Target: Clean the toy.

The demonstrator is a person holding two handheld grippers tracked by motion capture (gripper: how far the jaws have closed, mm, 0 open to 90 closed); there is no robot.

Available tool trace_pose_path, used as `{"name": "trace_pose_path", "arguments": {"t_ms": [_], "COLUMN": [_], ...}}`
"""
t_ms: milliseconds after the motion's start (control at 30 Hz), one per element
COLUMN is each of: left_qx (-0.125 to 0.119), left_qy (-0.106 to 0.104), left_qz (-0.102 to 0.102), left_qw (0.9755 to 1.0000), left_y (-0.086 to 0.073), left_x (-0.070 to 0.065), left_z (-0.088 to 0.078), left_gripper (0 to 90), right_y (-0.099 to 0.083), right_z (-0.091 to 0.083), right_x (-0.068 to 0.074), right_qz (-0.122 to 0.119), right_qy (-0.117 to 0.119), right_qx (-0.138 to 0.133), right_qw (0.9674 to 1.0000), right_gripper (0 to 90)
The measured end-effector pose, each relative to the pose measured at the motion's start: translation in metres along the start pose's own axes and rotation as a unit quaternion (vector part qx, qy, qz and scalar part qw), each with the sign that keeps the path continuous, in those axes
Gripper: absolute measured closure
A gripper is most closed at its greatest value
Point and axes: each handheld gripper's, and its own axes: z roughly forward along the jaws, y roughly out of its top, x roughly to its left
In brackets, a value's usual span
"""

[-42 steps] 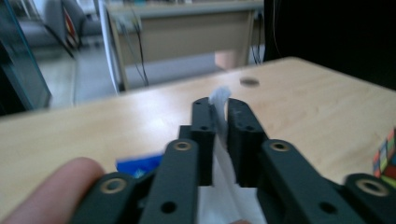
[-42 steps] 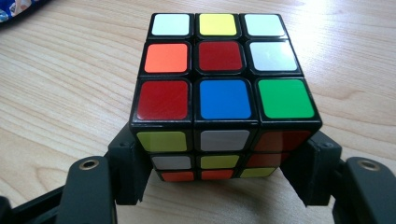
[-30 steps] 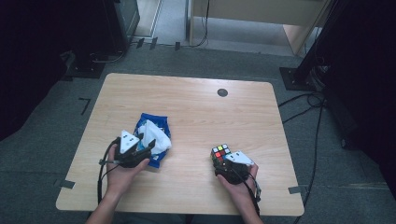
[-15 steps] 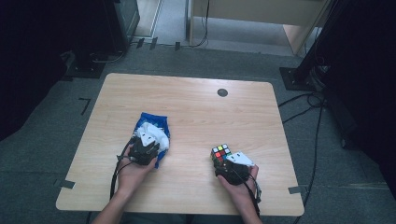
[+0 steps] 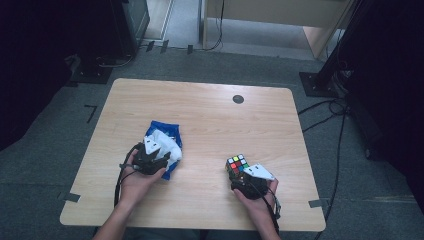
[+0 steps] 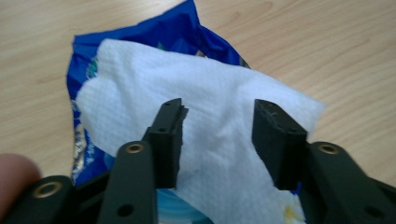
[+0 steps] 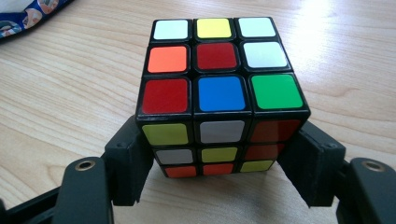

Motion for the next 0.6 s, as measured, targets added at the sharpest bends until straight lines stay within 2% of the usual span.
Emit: {"name": "trace_pose_path", "arguments": {"t_ms": [100,167,200,333,367,400,433,467,533,567,600], "left_qx": [0.009,0.046,0.055,0.058,0.057,0.057,0.058,0.056,0.052,0.052,0.033], "left_qy": [0.007,0.003,0.008,0.023,0.017,0.007,0.002,0.002,-0.005,-0.005,0.002], "left_qz": [0.000,0.000,0.003,0.005,0.003,-0.001,0.003,0.008,0.006,0.006,0.002], "left_qw": [0.9999,0.9989,0.9985,0.9980,0.9982,0.9983,0.9983,0.9984,0.9986,0.9986,0.9995], "left_y": [0.006,0.006,0.005,0.005,0.005,0.004,0.002,0.001,0.000,0.000,-0.001], "left_x": [0.001,0.000,-0.001,-0.004,-0.003,-0.003,-0.003,-0.005,-0.005,-0.005,-0.003], "left_z": [0.004,0.016,0.020,0.023,0.023,0.024,0.025,0.026,0.026,0.026,0.021], "left_gripper": [48.5,45.1,44.9,47.7,58.8,58.8,62.8,70.5,74.9,81.4,87.5], "right_y": [0.000,0.002,0.003,0.005,0.006,0.006,0.006,0.006,0.006,0.006,0.006], "right_z": [0.000,0.003,0.004,0.008,0.009,0.009,0.009,0.009,0.009,0.009,0.010], "right_x": [0.000,0.001,0.001,0.002,0.002,0.002,0.002,0.002,0.003,0.003,0.003], "right_qz": [0.001,-0.001,-0.004,-0.008,-0.008,-0.008,-0.007,-0.007,-0.009,-0.009,-0.017], "right_qy": [0.001,-0.002,-0.003,-0.007,-0.006,-0.006,-0.006,-0.006,-0.010,-0.010,-0.013], "right_qx": [-0.004,-0.005,-0.004,0.006,0.009,0.009,0.009,0.009,0.009,0.009,0.010], "right_qw": [1.0000,1.0000,1.0000,0.9999,0.9999,0.9999,0.9999,0.9999,0.9999,0.9999,0.9997], "right_gripper": [32.3,32.4,32.6,33.1,33.4,33.4,33.4,33.8,34.1,34.1,34.3]}}
